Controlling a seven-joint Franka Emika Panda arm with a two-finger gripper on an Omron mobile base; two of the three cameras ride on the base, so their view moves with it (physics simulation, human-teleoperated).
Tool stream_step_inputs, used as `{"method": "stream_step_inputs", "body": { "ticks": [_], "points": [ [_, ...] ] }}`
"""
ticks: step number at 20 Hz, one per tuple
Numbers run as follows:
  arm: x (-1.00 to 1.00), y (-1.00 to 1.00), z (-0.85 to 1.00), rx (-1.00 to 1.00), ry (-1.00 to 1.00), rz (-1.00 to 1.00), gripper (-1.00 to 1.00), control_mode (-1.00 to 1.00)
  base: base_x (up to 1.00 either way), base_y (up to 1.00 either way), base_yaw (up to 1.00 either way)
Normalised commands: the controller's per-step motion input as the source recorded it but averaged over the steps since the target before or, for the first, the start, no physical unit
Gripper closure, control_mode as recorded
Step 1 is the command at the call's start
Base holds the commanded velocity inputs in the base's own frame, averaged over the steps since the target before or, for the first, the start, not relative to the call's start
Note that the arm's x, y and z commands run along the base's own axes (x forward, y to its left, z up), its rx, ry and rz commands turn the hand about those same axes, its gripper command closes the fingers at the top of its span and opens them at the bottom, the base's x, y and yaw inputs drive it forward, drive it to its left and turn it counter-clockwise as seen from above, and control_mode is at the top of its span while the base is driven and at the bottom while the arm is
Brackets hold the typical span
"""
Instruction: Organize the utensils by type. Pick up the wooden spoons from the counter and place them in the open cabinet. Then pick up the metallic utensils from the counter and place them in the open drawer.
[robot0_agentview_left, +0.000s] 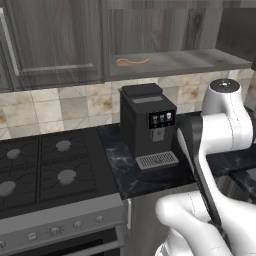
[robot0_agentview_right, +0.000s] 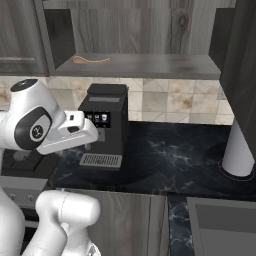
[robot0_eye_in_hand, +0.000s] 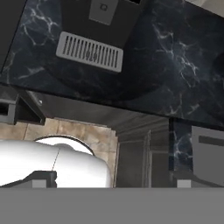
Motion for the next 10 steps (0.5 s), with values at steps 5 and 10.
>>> {"method": "stream_step_inputs", "body": {
  "ticks": [5,10],
  "points": [
    [0.0,0.0,0.0,0.0,0.0,0.0,-1.0,1.0,-0.7,-0.12,0.0],
    [0.0,0.0,0.0,0.0,0.0,0.0,-1.0,1.0,-0.89,-0.15,0.05]
  ]
}}
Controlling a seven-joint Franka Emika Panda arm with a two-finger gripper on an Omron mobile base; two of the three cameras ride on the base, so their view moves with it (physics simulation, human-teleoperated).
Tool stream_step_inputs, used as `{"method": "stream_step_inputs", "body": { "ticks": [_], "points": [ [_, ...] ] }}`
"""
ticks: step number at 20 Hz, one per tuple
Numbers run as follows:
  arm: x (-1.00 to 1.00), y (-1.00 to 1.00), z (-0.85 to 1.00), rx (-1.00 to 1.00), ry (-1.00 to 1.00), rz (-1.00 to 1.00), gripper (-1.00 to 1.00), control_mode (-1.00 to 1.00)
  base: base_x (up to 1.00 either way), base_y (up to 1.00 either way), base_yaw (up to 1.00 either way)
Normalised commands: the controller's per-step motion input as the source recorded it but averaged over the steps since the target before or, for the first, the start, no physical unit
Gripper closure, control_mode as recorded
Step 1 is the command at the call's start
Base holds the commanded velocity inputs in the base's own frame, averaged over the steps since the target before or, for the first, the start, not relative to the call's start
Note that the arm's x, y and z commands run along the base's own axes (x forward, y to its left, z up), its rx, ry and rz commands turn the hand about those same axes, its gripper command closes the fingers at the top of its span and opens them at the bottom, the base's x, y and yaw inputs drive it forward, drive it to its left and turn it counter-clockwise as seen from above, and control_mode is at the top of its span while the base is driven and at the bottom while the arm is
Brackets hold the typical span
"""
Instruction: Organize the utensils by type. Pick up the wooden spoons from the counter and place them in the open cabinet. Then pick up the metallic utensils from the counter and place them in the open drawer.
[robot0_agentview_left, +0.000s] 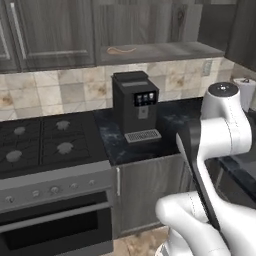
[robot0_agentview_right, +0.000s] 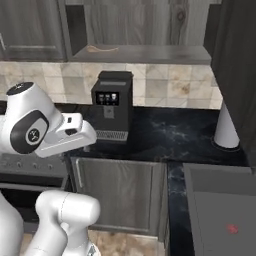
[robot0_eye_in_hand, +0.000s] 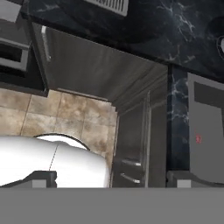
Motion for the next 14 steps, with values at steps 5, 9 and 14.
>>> {"method": "stream_step_inputs", "body": {
  "ticks": [5,9,14],
  "points": [
    [0.0,0.0,0.0,0.0,0.0,0.0,-1.0,1.0,-0.89,0.41,0.0],
    [0.0,0.0,0.0,0.0,0.0,0.0,-1.0,1.0,-0.88,0.25,-0.39],
    [0.0,0.0,0.0,0.0,0.0,0.0,-1.0,1.0,-0.84,0.01,-0.69]
  ]
}}
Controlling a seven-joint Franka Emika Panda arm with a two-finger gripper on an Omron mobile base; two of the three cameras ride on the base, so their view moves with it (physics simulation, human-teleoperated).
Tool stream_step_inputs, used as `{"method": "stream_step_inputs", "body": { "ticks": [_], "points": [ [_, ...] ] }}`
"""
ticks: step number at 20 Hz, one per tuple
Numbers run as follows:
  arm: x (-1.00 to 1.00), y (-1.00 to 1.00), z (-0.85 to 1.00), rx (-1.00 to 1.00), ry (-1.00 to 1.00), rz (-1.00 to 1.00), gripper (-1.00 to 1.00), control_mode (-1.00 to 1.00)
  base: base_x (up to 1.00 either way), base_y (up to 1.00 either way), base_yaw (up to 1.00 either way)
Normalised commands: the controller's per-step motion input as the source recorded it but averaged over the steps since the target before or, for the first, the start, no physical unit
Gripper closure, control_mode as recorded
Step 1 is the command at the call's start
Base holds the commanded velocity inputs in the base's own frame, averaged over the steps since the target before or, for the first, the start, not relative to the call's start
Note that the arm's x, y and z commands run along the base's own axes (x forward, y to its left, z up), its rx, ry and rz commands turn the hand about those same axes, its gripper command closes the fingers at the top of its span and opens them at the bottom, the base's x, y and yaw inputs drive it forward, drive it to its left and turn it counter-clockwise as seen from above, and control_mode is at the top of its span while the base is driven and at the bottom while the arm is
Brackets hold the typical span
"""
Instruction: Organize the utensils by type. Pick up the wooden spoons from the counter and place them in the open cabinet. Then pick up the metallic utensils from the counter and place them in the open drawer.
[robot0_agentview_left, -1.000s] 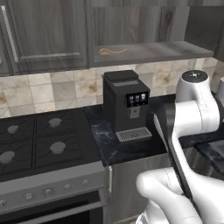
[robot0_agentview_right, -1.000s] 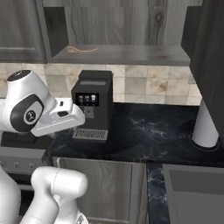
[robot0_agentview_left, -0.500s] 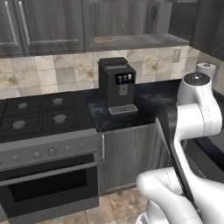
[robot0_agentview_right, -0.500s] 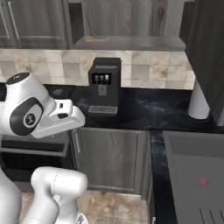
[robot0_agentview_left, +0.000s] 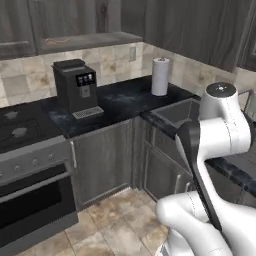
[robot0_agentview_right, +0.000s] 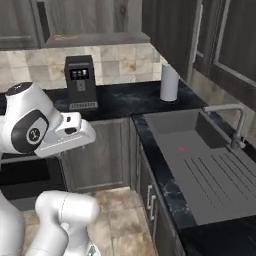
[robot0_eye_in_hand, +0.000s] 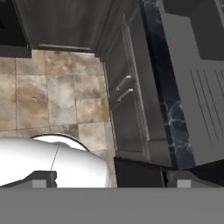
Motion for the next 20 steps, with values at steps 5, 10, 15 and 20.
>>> {"method": "stream_step_inputs", "body": {
  "ticks": [5,10,15,20],
  "points": [
    [0.0,0.0,0.0,0.0,0.0,0.0,-1.0,1.0,-0.79,0.0,-0.7],
    [0.0,0.0,0.0,0.0,0.0,0.0,-1.0,1.0,-0.62,-0.11,-0.61],
    [0.0,0.0,0.0,0.0,0.0,0.0,-1.0,1.0,-0.36,-0.11,-0.71],
    [0.0,0.0,0.0,0.0,0.0,0.0,-1.0,1.0,-0.28,-0.19,-0.71]
  ]
}}
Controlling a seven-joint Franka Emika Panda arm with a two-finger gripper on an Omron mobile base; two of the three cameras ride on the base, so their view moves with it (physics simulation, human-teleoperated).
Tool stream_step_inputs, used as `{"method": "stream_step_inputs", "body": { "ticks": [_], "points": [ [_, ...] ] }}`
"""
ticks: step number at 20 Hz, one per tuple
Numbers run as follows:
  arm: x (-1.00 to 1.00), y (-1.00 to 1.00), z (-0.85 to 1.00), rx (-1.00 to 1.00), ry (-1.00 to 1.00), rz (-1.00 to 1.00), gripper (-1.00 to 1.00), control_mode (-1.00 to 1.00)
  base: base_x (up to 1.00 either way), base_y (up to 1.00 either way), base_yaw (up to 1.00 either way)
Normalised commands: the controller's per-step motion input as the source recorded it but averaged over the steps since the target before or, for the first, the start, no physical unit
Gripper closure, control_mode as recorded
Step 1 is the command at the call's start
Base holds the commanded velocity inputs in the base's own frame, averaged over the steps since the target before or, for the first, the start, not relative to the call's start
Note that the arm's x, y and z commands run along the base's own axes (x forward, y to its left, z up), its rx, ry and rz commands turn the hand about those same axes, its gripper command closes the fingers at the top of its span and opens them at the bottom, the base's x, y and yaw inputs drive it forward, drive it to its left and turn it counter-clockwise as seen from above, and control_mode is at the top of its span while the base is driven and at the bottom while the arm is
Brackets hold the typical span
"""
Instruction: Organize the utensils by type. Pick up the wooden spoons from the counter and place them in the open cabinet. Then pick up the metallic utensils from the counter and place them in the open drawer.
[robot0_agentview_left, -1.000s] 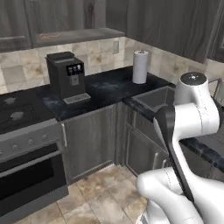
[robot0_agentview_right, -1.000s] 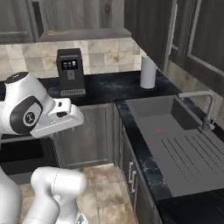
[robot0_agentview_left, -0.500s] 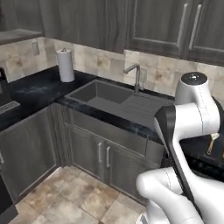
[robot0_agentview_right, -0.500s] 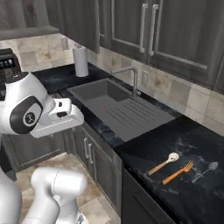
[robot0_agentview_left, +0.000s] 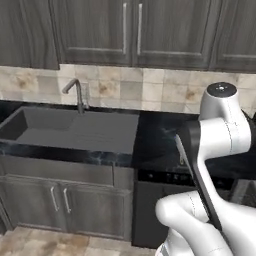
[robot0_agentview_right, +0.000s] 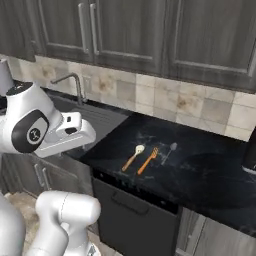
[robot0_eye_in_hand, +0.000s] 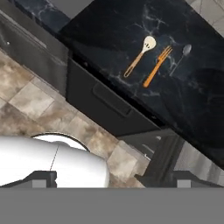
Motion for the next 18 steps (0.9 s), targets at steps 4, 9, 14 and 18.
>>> {"method": "stream_step_inputs", "body": {
  "ticks": [4,9,14,18],
  "points": [
    [0.0,0.0,0.0,0.0,0.0,0.0,-1.0,1.0,-0.17,-0.34,-0.66],
    [0.0,0.0,0.0,0.0,0.0,0.0,-1.0,1.0,-0.04,0.05,-0.54],
    [0.0,0.0,0.0,0.0,0.0,0.0,-1.0,1.0,0.0,0.66,-0.13],
    [0.0,0.0,0.0,0.0,0.0,0.0,-1.0,1.0,0.16,0.57,0.0]
  ]
}}
